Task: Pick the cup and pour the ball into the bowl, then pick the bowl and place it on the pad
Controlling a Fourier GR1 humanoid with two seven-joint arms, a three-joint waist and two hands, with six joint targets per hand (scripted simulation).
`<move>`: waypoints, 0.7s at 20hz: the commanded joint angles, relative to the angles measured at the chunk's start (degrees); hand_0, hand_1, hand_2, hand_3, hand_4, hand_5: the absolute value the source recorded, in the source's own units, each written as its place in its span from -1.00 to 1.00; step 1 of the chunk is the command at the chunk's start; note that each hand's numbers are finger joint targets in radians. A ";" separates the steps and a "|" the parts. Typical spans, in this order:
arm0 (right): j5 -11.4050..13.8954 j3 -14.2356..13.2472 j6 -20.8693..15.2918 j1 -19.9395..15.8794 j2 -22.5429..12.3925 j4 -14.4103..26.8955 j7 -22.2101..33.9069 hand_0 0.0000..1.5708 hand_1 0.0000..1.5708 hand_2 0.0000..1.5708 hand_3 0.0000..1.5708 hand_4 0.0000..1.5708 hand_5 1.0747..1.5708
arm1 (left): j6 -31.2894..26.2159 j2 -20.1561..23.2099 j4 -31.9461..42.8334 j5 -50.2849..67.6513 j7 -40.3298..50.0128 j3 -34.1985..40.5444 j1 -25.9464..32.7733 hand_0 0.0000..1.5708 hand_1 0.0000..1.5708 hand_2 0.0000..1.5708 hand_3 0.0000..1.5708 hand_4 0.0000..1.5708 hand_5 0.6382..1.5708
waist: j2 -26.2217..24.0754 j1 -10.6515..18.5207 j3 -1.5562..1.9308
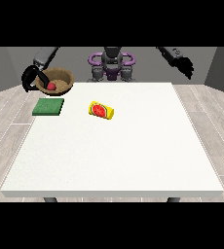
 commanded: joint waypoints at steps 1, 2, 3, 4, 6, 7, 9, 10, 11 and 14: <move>-2.19 -3.33 1.09 2.84 -1.88 1.29 -5.96 1.00 1.00 1.00 -1.00 0.10 1.00 | -7.67 9.89 1.30 6.62 -0.33 7.89 -1.69 -1.00 -1.00 -1.00 -1.00 0.67 0.99 | 3.62 1.45 0.03; -2.86 -4.24 1.12 1.30 -2.19 2.12 -5.99 1.00 1.00 1.00 -1.00 0.10 1.00 | -7.52 10.85 0.71 7.45 1.50 8.58 -3.80 -1.00 -1.00 -1.00 -1.00 0.65 1.00 | 4.44 2.50 0.04; -3.15 -5.43 1.51 0.43 -5.18 1.86 -5.69 1.00 1.00 1.00 -1.00 0.11 1.00 | -11.16 13.01 3.02 9.18 -1.95 10.57 -2.34 -1.00 -1.00 -1.00 -1.00 0.64 1.00 | 6.53 3.07 -0.01; -1.94 -4.07 2.10 1.78 -5.37 1.58 -5.34 1.00 1.00 1.00 -1.00 0.04 0.99 | -13.28 14.97 4.16 10.09 -0.46 11.43 -0.98 -1.00 -1.00 -1.00 -1.00 0.63 1.00 | 4.23 3.61 -0.02; -2.47 -3.40 -0.34 1.83 -0.67 -1.14 -6.44 1.00 1.00 1.00 -1.00 0.01 0.98 | -15.75 17.84 10.35 11.46 -4.42 14.90 -1.10 -1.00 -1.00 -1.00 -1.00 0.61 1.00 | 5.31 0.88 -0.07; -3.42 -5.17 -1.07 -0.42 -1.54 0.37 -7.44 1.00 1.00 1.00 -1.00 0.01 0.98 | -14.91 17.71 9.62 10.97 -5.52 14.66 -2.34 -1.00 -1.00 -1.00 -1.00 0.59 1.00 | 8.53 2.01 -0.03; -2.68 -4.43 -1.65 0.28 -1.11 0.45 -6.43 1.00 1.00 1.00 -1.00 -0.03 0.99 | -15.86 18.50 12.11 11.57 -4.86 15.25 -1.85 -1.00 -1.00 -1.00 -1.00 0.54 0.99 | 6.40 1.17 -0.02; -2.95 -4.91 0.04 -0.90 -3.80 -0.06 -5.51 1.00 1.00 1.00 -1.00 -0.04 0.99 | -18.66 19.92 13.74 11.00 -9.11 15.63 -0.91 -1.00 -1.00 -1.00 -1.00 0.54 0.98 | 8.00 1.41 -0.04; -2.59 -4.11 -0.71 -0.70 -2.24 -0.64 -5.15 1.00 1.00 1.00 -1.00 -0.05 0.98 | -16.78 19.12 15.52 10.87 -8.70 15.91 -1.26 -1.00 -1.00 -1.00 -1.00 0.52 0.97 | 6.79 0.43 -0.04; -4.40 -9.74 -4.29 -1.60 -6.09 5.75 -8.04 1.00 1.00 1.00 -0.10 -1.00 0.96 | -14.93 18.44 8.89 11.65 -6.01 15.03 -2.67 -1.00 -1.00 -1.00 -1.00 0.51 0.97 | 10.33 2.67 0.05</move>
